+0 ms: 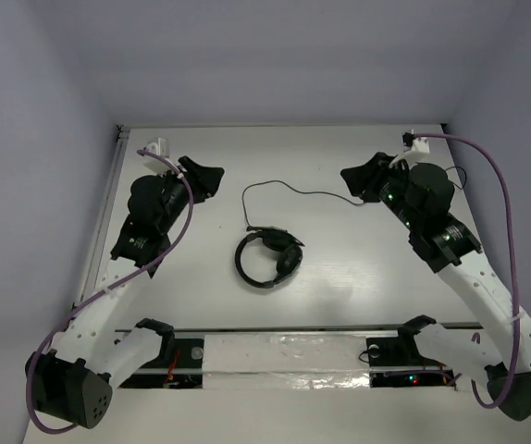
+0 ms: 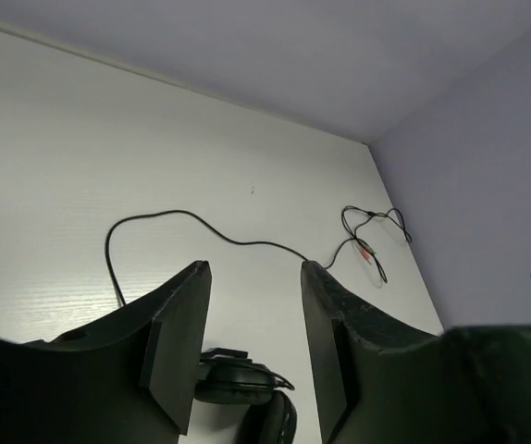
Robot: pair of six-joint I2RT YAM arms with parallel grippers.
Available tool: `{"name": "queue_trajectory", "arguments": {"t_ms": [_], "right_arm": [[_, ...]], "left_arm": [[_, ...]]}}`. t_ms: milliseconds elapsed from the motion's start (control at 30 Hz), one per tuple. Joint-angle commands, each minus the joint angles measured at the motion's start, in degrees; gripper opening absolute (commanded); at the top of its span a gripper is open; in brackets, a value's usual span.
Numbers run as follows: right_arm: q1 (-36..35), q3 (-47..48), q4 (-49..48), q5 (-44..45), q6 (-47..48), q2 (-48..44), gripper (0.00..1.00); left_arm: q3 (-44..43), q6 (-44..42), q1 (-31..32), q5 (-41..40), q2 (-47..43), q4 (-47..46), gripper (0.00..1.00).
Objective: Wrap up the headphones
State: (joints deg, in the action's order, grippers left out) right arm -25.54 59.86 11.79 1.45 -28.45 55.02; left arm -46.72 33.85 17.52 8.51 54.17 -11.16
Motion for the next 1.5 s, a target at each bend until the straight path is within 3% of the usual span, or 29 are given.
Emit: {"name": "queue_trajectory", "arguments": {"t_ms": [0,67,167,200,267,333,367,467,767,867,900,1000,1100,1367,1467], "right_arm": [[-0.92,0.79,-0.46,2.41,1.46,-0.71,0.36],[-1.44,0.96,-0.10,2.50,1.46,-1.32,0.00],[-1.96,1.23,0.34,1.80,1.81,-1.68,0.00],[-2.49,1.58,0.69,1.71,1.82,-1.50,0.00],[-3.02,1.84,0.86,1.62,2.25,-1.06,0.00],[-3.55,1.76,0.69,1.10,2.52,-0.80,0.00],[-3.55,1.58,0.43,0.75,2.69,-0.80,0.00],[-4.16,1.58,0.77,-0.31,3.57,-0.80,0.00],[-5.74,1.14,1.39,-0.48,3.31,-0.53,0.00],[-6.45,1.14,1.65,-0.75,3.40,-0.71,0.12],[-6.97,1.14,2.00,-0.66,3.48,-0.80,0.25],[-6.98,1.05,2.01,-1.01,3.66,-0.80,0.45],[-7.51,1.05,1.74,-1.01,3.57,-0.71,0.49],[-8.56,0.88,1.74,-1.01,3.66,-1.06,0.48],[-8.56,0.79,1.48,-1.01,3.57,-1.23,0.47]], "left_arm": [[-0.39,-0.71,-0.03,-2.62,-0.56,-0.89,0.41],[0.57,-0.19,-0.03,-3.32,-1.61,0.17,0.40],[3.65,0.52,1.02,-6.92,-3.81,2.09,0.19],[3.91,0.43,1.81,-8.41,-4.07,3.24,0.07],[4.09,0.34,7.24,-16.46,-3.81,7.10,0.00],[2.79,0.61,12.43,-23.07,-2.24,11.13,0.00],[1.90,0.87,16.98,-30.76,-1.27,14.20,0.00],[-1.35,3.94,21.49,-42.40,3.47,24.67,0.00],[-0.21,20.62,34.51,-48.32,13.05,34.79,0.00],[-0.04,24.76,36.62,-48.50,14.73,38.49,0.17],[0.57,26.87,36.62,-48.16,14.56,38.84,0.21],[4.08,29.77,37.24,-44.82,13.50,38.58,0.40],[7.34,30.84,38.64,-42.09,14.47,36.57,0.47],[7.61,30.14,38.64,-42.69,22.64,32.61,0.42],[6.56,28.48,38.64,-43.75,25.27,30.50,0.34]]}}
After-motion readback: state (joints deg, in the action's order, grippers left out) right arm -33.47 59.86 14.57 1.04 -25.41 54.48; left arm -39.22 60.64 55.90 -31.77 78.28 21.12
